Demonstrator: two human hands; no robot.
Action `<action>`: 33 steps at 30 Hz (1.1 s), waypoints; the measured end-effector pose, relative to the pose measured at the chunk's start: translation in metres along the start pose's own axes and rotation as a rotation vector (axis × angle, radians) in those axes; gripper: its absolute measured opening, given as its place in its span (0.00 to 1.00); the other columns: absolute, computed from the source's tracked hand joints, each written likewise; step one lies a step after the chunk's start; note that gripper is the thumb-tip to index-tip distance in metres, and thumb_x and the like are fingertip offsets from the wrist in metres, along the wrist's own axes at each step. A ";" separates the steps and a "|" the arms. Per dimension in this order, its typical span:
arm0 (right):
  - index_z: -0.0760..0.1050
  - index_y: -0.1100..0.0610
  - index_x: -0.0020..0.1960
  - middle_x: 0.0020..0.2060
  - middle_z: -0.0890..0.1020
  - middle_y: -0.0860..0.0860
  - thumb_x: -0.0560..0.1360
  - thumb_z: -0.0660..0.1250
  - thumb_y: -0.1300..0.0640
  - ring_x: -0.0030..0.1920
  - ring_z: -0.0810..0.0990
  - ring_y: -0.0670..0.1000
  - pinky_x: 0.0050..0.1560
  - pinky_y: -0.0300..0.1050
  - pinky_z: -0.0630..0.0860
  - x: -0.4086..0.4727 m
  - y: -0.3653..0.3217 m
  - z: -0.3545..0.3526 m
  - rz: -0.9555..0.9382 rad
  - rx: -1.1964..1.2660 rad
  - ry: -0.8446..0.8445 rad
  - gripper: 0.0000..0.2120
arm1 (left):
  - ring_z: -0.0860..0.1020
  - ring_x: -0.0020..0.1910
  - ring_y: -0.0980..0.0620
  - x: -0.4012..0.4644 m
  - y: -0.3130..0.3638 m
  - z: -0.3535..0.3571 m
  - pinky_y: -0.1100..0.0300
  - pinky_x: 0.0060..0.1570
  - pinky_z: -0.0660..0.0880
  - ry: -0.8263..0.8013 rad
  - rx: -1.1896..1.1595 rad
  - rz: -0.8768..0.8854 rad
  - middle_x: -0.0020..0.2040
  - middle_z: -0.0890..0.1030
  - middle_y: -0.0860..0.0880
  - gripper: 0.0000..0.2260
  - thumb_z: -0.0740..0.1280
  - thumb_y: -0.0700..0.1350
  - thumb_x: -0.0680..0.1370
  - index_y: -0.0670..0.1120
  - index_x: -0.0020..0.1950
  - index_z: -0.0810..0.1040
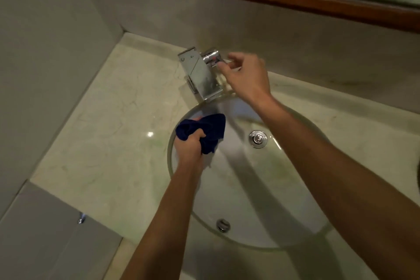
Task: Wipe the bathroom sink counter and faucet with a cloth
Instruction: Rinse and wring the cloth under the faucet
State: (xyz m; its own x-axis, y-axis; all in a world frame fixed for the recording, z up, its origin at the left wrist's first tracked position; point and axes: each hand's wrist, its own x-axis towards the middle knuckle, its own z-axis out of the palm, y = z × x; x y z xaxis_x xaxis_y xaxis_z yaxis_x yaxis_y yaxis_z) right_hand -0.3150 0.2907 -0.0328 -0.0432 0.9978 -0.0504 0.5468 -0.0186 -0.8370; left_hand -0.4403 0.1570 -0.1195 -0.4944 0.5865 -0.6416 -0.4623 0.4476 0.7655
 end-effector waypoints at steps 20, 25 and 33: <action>0.82 0.52 0.59 0.52 0.84 0.46 0.83 0.62 0.48 0.52 0.80 0.41 0.57 0.37 0.76 0.033 0.044 0.024 -0.278 -0.253 0.193 0.14 | 0.84 0.42 0.50 0.009 -0.035 0.018 0.54 0.41 0.82 -0.029 -0.253 0.078 0.40 0.85 0.50 0.17 0.65 0.27 0.72 0.43 0.55 0.82; 0.82 0.50 0.48 0.40 0.84 0.47 0.78 0.64 0.41 0.39 0.81 0.40 0.44 0.35 0.76 0.019 0.063 0.020 -0.254 -0.123 0.278 0.14 | 0.82 0.44 0.50 0.005 -0.042 0.019 0.54 0.44 0.80 -0.097 -0.331 0.099 0.44 0.84 0.48 0.19 0.62 0.25 0.72 0.43 0.54 0.81; 0.82 0.60 0.52 0.40 0.86 0.57 0.74 0.58 0.24 0.40 0.86 0.57 0.47 0.53 0.85 -0.066 0.135 0.071 0.837 0.357 -0.382 0.39 | 0.83 0.43 0.51 -0.002 -0.056 0.020 0.57 0.39 0.79 -0.166 -0.233 0.209 0.49 0.86 0.46 0.19 0.62 0.24 0.69 0.44 0.46 0.84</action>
State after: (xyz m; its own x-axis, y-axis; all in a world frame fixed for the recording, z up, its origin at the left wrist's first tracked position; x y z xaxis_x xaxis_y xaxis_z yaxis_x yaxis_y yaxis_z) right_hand -0.2978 0.2173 -0.1815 -0.0592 0.5672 -0.8215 0.2425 -0.7901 -0.5630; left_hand -0.3990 0.1444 -0.1598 -0.4787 0.7594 -0.4407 -0.5289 0.1512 0.8351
